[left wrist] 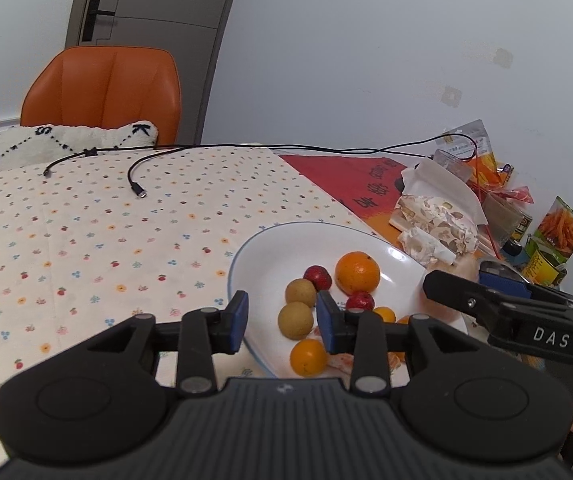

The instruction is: Organize fruits

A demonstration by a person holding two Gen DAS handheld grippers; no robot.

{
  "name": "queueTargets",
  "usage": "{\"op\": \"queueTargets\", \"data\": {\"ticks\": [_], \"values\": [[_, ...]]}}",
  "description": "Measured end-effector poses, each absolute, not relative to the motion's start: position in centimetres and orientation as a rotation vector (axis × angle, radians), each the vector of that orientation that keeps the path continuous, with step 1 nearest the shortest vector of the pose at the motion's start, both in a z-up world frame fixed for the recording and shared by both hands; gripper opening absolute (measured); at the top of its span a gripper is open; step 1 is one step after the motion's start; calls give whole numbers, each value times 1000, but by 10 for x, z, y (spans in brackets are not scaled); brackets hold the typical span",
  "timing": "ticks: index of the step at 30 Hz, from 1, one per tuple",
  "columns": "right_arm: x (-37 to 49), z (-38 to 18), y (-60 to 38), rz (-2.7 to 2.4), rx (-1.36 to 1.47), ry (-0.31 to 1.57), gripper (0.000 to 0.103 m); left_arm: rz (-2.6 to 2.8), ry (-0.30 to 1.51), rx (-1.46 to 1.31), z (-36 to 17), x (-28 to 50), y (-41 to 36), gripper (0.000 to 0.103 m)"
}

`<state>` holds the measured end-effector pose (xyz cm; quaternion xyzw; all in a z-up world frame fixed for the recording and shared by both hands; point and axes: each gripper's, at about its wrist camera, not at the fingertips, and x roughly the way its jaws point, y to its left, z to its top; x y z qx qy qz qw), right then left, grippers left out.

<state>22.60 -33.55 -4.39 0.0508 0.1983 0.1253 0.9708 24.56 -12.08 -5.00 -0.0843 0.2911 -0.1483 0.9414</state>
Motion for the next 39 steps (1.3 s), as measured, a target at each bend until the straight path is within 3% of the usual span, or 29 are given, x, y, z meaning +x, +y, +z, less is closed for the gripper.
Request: {"op": "queueTargets", "data": {"ticks": [13,26,39], "values": [[206,-40,-331,268,135,403,91,-262,569,-196,-42,228,-99,78],[189,-35,-296,332,132,397,93,-195,531,-246,-27,195,-52,79],[170,-22,-267,375,98,384,103,-140,484,-261,-13,161,-15,79]]}}
